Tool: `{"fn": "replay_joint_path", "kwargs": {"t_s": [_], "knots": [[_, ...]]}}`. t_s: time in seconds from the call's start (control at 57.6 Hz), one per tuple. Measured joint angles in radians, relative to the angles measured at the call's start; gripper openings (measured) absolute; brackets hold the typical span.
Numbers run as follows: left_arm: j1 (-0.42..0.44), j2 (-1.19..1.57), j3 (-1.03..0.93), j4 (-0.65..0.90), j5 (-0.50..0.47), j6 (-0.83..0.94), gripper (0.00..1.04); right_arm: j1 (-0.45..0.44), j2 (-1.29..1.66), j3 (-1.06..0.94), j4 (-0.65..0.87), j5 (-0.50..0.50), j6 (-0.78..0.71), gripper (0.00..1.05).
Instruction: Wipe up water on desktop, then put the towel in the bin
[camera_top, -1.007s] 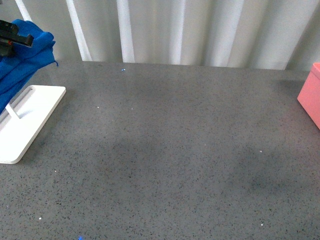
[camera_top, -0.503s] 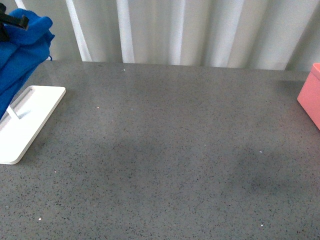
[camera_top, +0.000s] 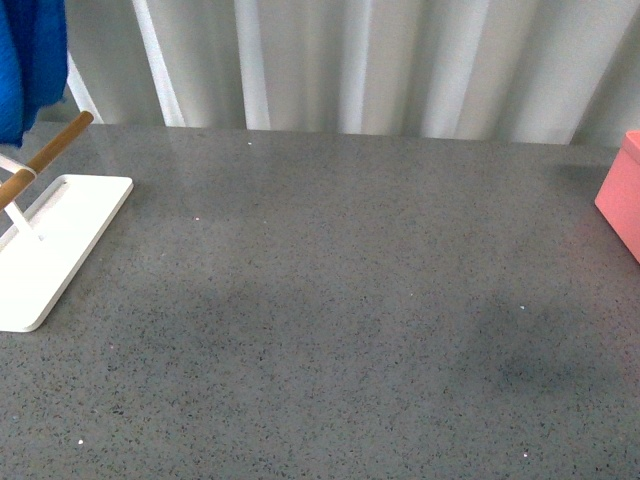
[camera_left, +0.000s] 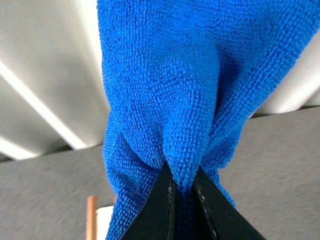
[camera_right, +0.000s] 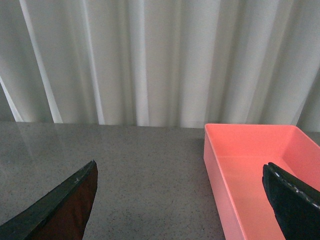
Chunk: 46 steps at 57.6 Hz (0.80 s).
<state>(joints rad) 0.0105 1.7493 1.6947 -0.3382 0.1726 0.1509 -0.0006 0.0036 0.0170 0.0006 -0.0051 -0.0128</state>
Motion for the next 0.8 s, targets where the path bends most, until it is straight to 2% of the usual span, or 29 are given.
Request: {"fn": "replay_joint_path", "kwargs": {"t_s": [0.104,0.278,0.434,0.59,0.799], "knots": [[-0.090,-0.040,-0.023,0.074,0.061,-0.062,0.04,0.000,0.000,0.000,0.000,0.000,0.000,0.98],[-0.327,-0.048,-0.123,0.273,0.111,-0.170,0.04,0.000,0.000,0.000,0.000,0.000,0.000,0.98],[-0.455,0.034,-0.199,0.416,0.143,-0.250,0.04,0.000,0.000,0.000,0.000,0.000,0.000,0.98],[-0.528,0.135,-0.291,0.579,0.185,-0.335,0.04,0.000,0.000,0.000,0.000,0.000,0.000,0.98],[-0.546,0.221,-0.394,0.831,0.257,-0.489,0.04,0.000,0.000,0.000,0.000,0.000,0.000,0.98]]}}
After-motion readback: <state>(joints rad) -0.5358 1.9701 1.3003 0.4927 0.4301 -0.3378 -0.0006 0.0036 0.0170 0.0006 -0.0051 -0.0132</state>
